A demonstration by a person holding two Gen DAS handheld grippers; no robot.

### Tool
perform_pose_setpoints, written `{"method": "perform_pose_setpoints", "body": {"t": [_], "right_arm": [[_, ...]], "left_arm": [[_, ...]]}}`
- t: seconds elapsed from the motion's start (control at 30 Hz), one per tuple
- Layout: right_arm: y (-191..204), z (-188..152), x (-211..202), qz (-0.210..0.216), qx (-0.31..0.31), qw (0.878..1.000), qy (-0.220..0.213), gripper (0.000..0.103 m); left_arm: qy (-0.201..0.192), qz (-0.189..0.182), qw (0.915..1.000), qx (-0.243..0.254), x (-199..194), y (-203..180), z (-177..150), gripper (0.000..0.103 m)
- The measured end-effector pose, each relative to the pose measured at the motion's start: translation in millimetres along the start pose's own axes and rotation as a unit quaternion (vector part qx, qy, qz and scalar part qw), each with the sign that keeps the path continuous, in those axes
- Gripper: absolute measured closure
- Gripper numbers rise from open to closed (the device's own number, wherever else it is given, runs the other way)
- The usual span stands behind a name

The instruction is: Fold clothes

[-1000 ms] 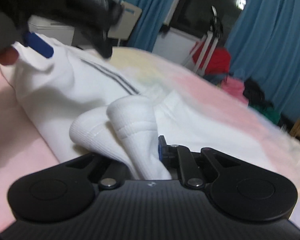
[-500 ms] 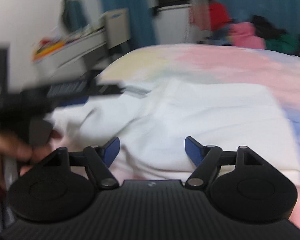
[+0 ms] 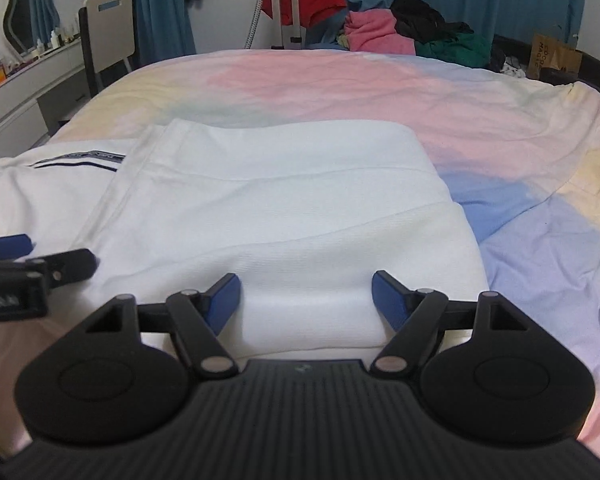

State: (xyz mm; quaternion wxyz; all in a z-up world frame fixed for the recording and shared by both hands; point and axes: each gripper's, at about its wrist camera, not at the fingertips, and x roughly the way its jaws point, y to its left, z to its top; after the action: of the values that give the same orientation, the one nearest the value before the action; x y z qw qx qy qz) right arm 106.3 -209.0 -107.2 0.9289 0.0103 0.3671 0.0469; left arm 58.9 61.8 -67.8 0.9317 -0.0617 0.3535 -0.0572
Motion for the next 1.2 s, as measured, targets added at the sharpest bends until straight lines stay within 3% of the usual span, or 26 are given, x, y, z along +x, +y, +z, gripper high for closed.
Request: {"method": "perform_pose_setpoints", "body": {"t": [0.1, 0.2, 0.3, 0.4, 0.43, 0.6, 0.7, 0.73, 0.77, 0.83, 0.93, 1.0, 1.1, 1.2], "right_arm": [[-9, 3, -3, 0.003, 0.006, 1.0, 0.002, 0.028], [-13, 11, 1, 0.004, 0.009, 1.0, 0.002, 0.029], [-16, 14, 3, 0.004, 0.011, 1.0, 0.003, 0.029], [-16, 14, 2, 0.003, 0.015, 1.0, 0.003, 0.029], [-16, 14, 2, 0.002, 0.016, 1.0, 0.003, 0.029], [-12, 17, 6, -0.002, 0.014, 1.0, 0.002, 0.029], [-8, 21, 11, -0.005, 0.015, 1.0, -0.001, 0.029], [-7, 22, 12, -0.007, 0.015, 1.0, -0.003, 0.029], [-5, 24, 12, -0.006, 0.013, 1.0, -0.008, 0.029], [1, 26, 8, 0.009, 0.007, 1.0, -0.027, 0.029], [11, 28, 3, 0.033, -0.005, 0.998, -0.049, 0.029], [21, 26, 6, 0.048, -0.023, 0.998, -0.044, 0.029], [35, 21, 17, 0.053, -0.053, 0.997, -0.021, 0.028], [44, 16, 22, 0.036, -0.071, 0.997, -0.023, 0.027]], "left_arm": [[-0.014, -0.015, 0.9953, -0.095, -27, 33, 6, 0.004], [-0.018, 0.003, 0.9761, -0.217, -51, 85, 8, 0.004], [0.003, 0.033, 0.9402, -0.339, -63, 143, 3, 0.004], [0.004, -0.001, 0.9089, -0.417, -66, 190, 0, 0.003], [0.008, -0.006, 0.8997, -0.436, -62, 204, -1, 0.003], [0.018, 0.024, 0.8748, -0.483, -36, 247, -5, 0.006], [-0.014, 0.035, 0.8413, -0.539, -20, 271, -1, 0.013], [-0.033, 0.047, 0.8244, -0.563, -17, 280, -2, 0.018], [-0.049, 0.06, 0.8172, -0.571, -16, 286, -2, 0.022], [-0.064, 0.082, 0.8215, -0.561, -10, 292, 5, 0.023], [-0.07, 0.11, 0.8442, -0.52, -2, 290, 15, 0.038], [-0.091, 0.119, 0.8534, -0.499, -3, 285, 21, 0.062], [-0.112, 0.141, 0.8762, -0.447, -4, 266, 39, 0.079], [-0.129, 0.167, 0.8939, -0.395, -18, 238, 56, 0.083]]}}
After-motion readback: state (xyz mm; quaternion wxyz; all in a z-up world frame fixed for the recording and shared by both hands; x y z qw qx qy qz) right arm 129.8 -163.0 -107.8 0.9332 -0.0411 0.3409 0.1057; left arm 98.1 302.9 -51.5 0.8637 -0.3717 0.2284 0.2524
